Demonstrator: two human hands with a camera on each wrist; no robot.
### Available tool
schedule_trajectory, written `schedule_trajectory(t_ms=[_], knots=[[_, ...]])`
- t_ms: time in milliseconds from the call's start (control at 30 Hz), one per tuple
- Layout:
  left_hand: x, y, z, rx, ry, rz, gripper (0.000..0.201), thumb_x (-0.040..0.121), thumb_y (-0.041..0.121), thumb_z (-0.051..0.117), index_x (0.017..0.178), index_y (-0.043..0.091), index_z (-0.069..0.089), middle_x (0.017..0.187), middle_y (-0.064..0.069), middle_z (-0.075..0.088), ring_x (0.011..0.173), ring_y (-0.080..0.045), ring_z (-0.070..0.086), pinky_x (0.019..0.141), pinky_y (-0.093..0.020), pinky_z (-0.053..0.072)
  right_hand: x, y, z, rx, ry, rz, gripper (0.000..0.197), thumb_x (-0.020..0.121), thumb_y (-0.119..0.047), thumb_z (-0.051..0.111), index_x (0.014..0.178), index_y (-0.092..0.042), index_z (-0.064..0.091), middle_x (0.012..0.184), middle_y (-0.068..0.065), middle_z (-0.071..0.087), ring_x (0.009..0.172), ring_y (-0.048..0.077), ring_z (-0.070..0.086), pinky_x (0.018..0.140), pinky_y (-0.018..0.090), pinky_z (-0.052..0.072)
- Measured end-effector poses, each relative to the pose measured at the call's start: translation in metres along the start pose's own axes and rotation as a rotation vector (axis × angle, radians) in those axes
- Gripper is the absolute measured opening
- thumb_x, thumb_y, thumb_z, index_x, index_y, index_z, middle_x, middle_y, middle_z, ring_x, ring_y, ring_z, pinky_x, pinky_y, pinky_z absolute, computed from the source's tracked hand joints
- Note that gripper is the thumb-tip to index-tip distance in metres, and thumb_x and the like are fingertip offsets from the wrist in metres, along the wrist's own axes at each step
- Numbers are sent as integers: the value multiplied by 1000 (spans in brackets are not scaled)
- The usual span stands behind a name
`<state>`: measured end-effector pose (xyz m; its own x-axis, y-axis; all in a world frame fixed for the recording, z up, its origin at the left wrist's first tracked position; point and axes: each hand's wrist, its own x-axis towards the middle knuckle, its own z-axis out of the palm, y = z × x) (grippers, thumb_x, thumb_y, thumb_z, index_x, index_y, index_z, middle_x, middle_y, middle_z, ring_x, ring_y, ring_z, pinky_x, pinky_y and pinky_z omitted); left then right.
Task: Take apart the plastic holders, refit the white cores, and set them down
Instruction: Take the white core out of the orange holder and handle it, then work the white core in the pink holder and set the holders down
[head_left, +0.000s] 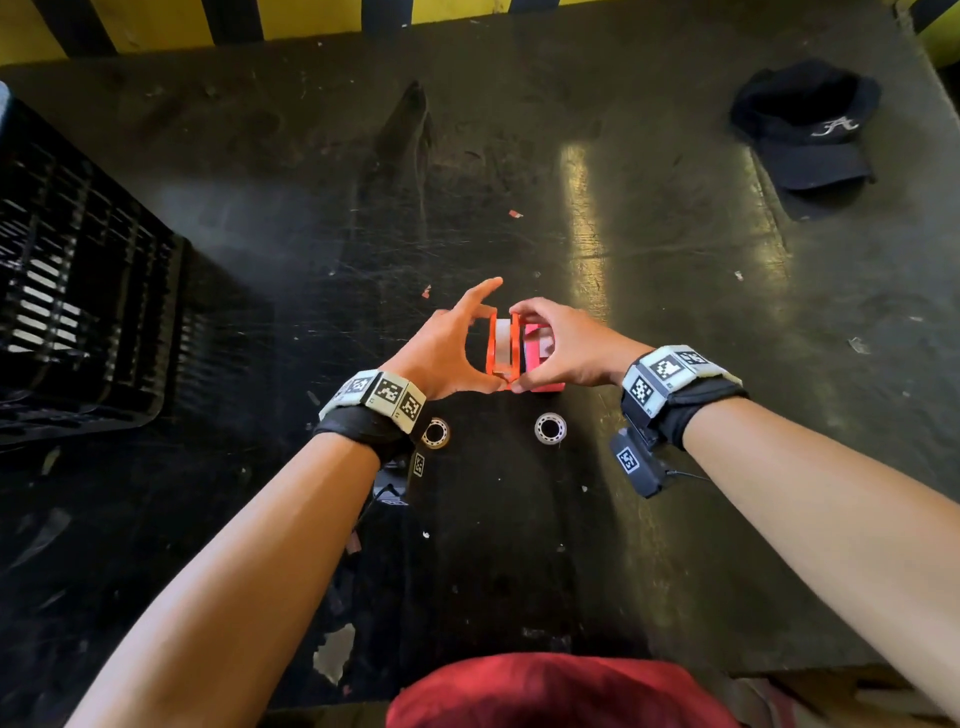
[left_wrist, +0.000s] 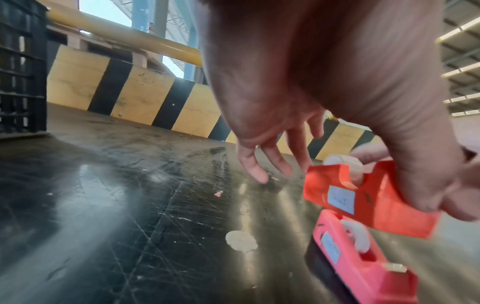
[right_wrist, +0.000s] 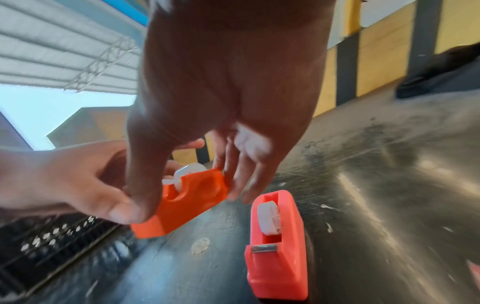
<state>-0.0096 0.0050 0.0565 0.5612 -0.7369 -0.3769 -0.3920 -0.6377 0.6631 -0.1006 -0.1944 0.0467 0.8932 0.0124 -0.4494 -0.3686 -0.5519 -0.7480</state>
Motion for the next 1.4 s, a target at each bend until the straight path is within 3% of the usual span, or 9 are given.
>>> schedule_trajectory(t_ms=[133,267,367,533,733,933,1133,1267,1400], knots=[[14,-12,9,116,80,-2,130,63,33,93,160,38,6,156,-1,46,148,-32,34,118,-63,28,20,-4,4,-283,63,-28,111,59,-45,95,150,-20,36,148,4,56,139,25,49,114,41,34],[25,-28,23,176,115,-29,131,60,39,92,159,37,6,157,-3,43,149,-33,32,118,-64,28,39,5,18,-478,68,3,107,60,-52,89,147,-24,33,145,2,55,142,26,46,124,64,4],[32,-37,32,201,109,-51,129,62,39,90,160,35,7,161,-4,36,151,-32,28,118,-64,28,49,11,28,-544,77,22,104,62,-51,87,146,-22,33,142,4,57,143,26,45,120,69,-3],[38,-44,39,221,91,-72,124,64,36,90,161,30,12,162,-6,33,151,-33,27,117,-63,32,55,15,41,-606,108,16,102,68,-47,87,149,-18,33,147,6,54,148,28,36,119,71,-4],[37,-45,43,246,74,-90,137,62,35,94,162,33,1,166,-6,24,154,-33,22,118,-65,30,49,37,23,-490,95,46,133,60,-52,92,162,-29,10,172,2,13,159,26,6,120,70,-1],[34,-39,37,156,126,-94,146,55,42,97,159,41,-6,168,-6,19,156,-34,15,118,-67,28,24,71,3,-426,45,145,132,56,-49,94,160,-28,16,167,0,28,155,24,22,121,68,9],[33,-17,34,167,155,-36,118,68,42,90,160,33,16,166,-2,27,156,-33,16,120,-62,26,18,69,6,-374,123,130,115,56,-47,93,150,-31,29,151,-4,49,144,25,41,121,67,5],[38,0,33,232,202,87,67,80,46,79,140,31,54,158,0,41,154,-28,24,118,-59,31,9,63,0,-336,162,56,114,53,-52,89,148,-32,30,147,-6,50,140,26,45,119,67,11],[46,19,33,317,197,131,55,81,48,77,131,31,61,157,-1,41,152,-28,25,115,-57,32,0,52,-6,-335,186,9,116,54,-52,89,151,-32,28,150,-3,48,141,27,44,120,68,13]])
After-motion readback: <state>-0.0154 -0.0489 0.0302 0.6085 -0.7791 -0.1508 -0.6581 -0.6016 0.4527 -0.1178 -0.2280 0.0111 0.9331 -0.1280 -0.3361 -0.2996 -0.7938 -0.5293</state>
